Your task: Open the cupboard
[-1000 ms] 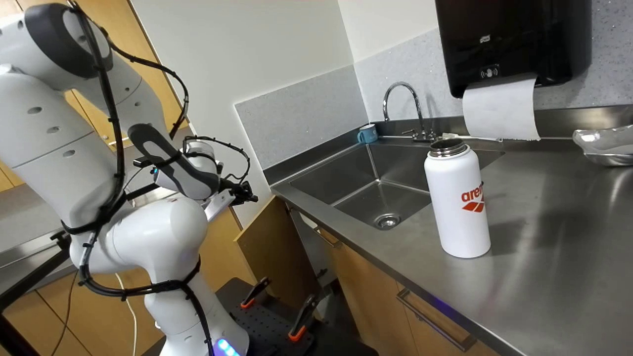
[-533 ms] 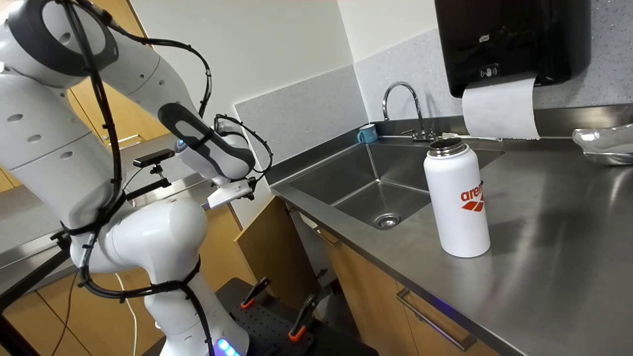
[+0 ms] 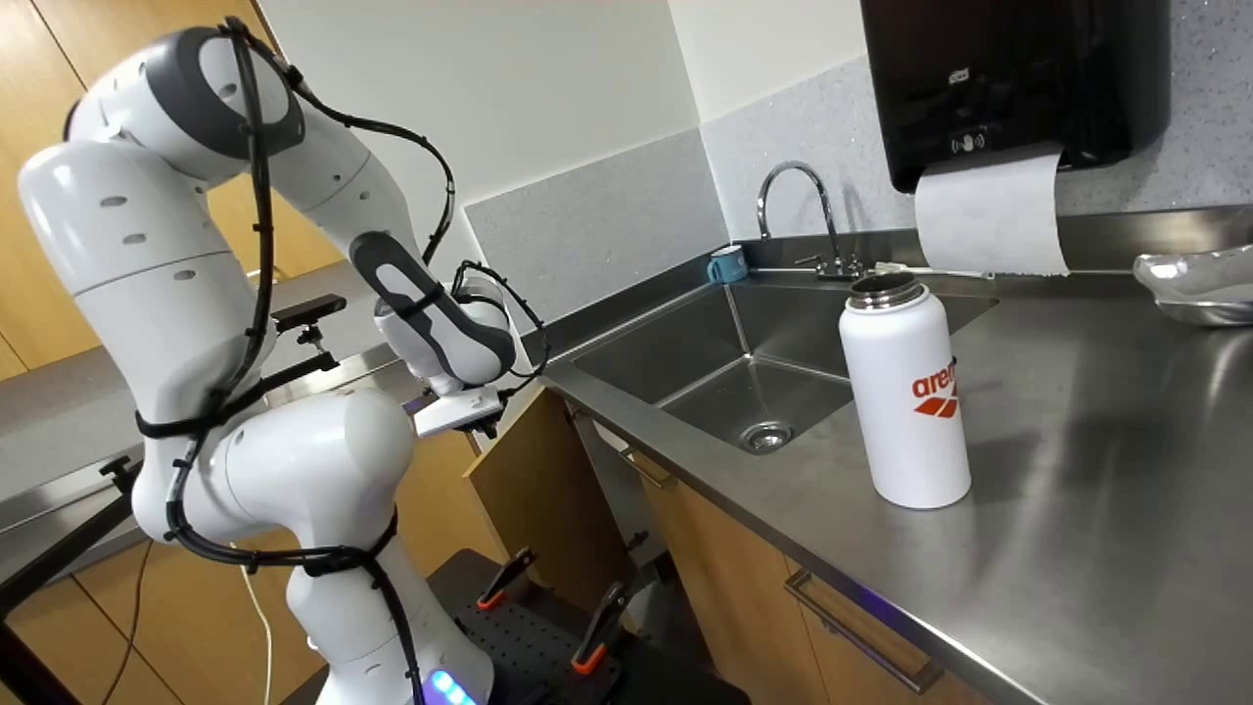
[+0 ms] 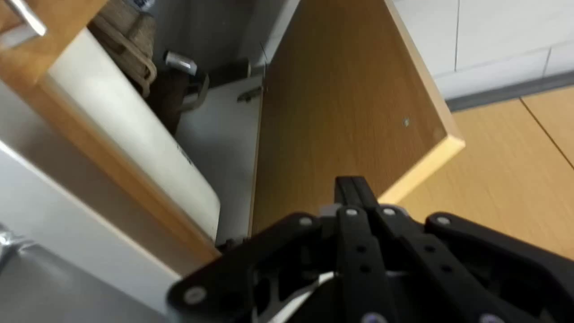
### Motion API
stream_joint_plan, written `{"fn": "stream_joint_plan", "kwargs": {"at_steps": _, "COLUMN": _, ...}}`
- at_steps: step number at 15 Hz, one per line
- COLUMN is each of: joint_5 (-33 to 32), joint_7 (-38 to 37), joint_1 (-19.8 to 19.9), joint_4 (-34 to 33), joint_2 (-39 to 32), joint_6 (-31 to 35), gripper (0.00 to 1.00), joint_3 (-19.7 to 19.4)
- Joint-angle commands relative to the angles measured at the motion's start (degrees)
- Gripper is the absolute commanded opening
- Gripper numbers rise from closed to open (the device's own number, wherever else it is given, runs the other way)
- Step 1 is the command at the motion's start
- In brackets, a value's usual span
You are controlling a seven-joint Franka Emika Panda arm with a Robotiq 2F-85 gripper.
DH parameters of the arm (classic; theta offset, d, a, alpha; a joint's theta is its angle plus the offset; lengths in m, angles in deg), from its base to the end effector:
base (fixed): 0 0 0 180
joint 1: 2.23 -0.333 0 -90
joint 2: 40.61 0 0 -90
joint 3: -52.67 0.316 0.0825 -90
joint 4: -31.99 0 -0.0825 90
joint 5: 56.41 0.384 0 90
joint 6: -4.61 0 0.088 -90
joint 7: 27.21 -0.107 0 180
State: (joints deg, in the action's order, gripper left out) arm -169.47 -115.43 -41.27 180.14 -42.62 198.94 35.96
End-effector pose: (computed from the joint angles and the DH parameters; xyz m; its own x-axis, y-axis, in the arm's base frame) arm 0.2933 0.2309 0.2606 0.5631 0.6896 0.4553 0.7752 -0.6317 -0.0021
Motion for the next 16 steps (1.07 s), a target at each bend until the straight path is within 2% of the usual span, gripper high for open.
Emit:
{"fn": "stream_joint_plan", "kwargs": {"at_steps": 1, "joint_5": -0.01, "joint_7": -0.68, "joint_1": -1.99, "joint_4": -4.75, "joint_2": -11.27, "joint_6": -3.41, "gripper": 0.00, "joint_3": 0.60}}
{"fn": "stream_joint_plan", "kwargs": {"at_steps": 3, "joint_5": 1.00, "joint_7": -0.33, "joint_1": -3.05, "joint_4": -5.83, "joint_2": -13.71, "joint_6": -4.37, "gripper": 0.00, "joint_3": -0.05}}
{"fn": "stream_joint_plan", "kwargs": {"at_steps": 8, "joint_5": 6.04, "joint_7": -1.22, "joint_1": -0.36, "joint_4": -10.96, "joint_2": -13.34, "joint_6": -3.30, "gripper": 0.00, "joint_3": 3.35}}
{"fn": "stream_joint_plan", "kwargs": {"at_steps": 16, "joint_5": 11.87, "joint_7": -0.38, "joint_1": -0.08, "joint_4": -19.27, "joint_2": -19.43, "joint_6": -3.43, "gripper": 0.00, "joint_3": 5.95}}
